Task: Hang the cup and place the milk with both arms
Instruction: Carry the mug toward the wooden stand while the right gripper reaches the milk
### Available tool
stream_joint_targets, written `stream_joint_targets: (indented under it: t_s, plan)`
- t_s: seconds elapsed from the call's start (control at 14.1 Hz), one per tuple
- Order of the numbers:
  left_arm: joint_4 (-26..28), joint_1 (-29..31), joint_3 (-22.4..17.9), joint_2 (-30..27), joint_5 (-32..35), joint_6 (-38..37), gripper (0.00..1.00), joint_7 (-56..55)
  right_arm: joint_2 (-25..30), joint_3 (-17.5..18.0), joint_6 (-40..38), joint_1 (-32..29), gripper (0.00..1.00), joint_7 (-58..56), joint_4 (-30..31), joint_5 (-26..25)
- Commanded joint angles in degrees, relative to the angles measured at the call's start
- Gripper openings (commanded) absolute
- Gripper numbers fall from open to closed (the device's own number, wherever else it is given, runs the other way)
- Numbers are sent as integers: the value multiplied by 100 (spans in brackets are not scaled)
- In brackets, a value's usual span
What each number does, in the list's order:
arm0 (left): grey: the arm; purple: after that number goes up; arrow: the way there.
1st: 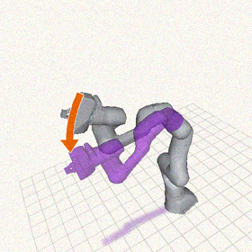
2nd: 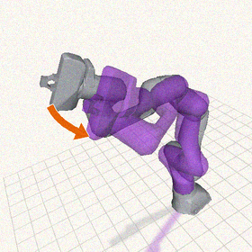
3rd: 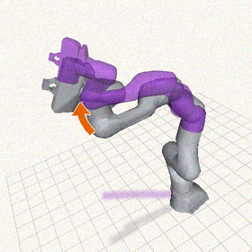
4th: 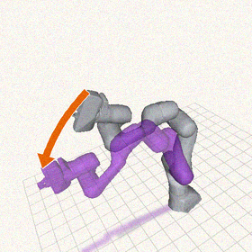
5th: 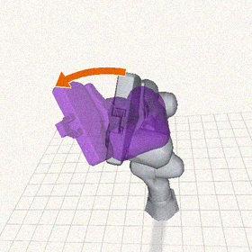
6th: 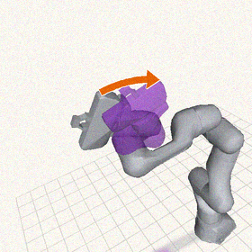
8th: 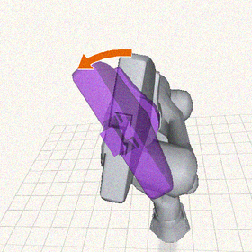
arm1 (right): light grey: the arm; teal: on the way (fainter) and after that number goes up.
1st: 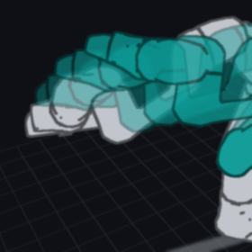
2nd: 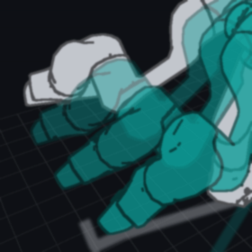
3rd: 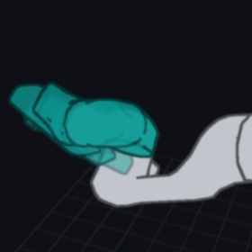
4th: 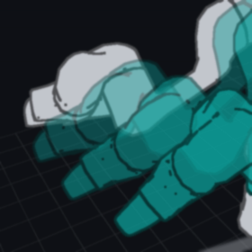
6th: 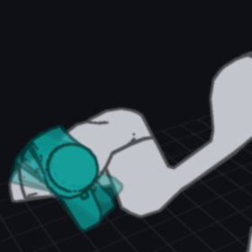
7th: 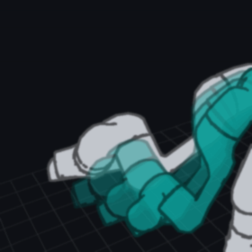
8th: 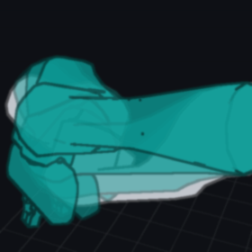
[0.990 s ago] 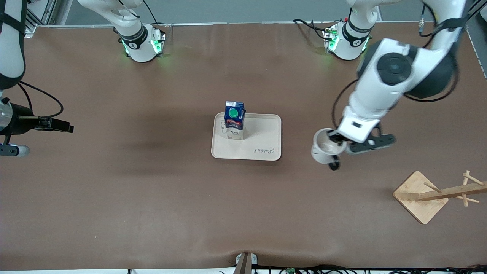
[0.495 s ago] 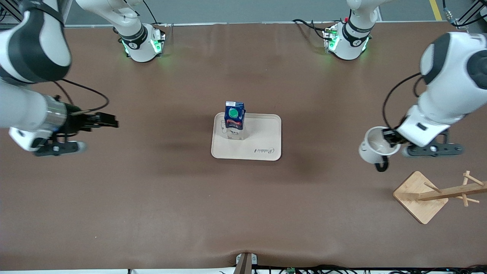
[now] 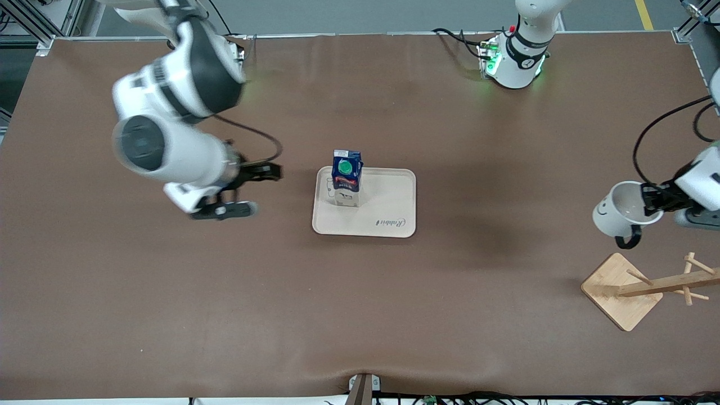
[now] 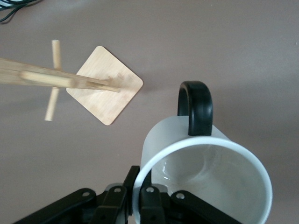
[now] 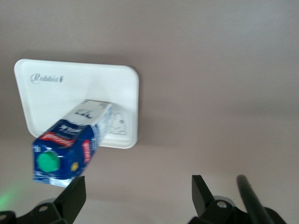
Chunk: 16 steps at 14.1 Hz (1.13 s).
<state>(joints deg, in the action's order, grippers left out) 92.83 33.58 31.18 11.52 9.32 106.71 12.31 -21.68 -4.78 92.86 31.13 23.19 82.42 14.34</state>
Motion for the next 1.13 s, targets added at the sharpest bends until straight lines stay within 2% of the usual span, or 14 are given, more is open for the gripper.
stream_joint_targets:
  t_s: [0.0,0.42,0.64,0.92,1.06]
  plan:
    - [-318,297,55,333,-124,68,0,604,-160,-84,266,515,100,771,-15,96]
    - [-493,597,55,623,-388,482,0,1352,-582,-84,749,1237,100,1565,46,96]
    - [-634,614,55,773,-545,491,0,1388,-600,-84,1565,1509,100,1872,476,96]
    - [-722,614,46,861,-546,491,0,1405,-714,-84,1831,1668,100,2049,670,96]
    - [-713,623,46,852,-546,491,0,1405,-732,-84,2216,1738,100,2049,845,78]
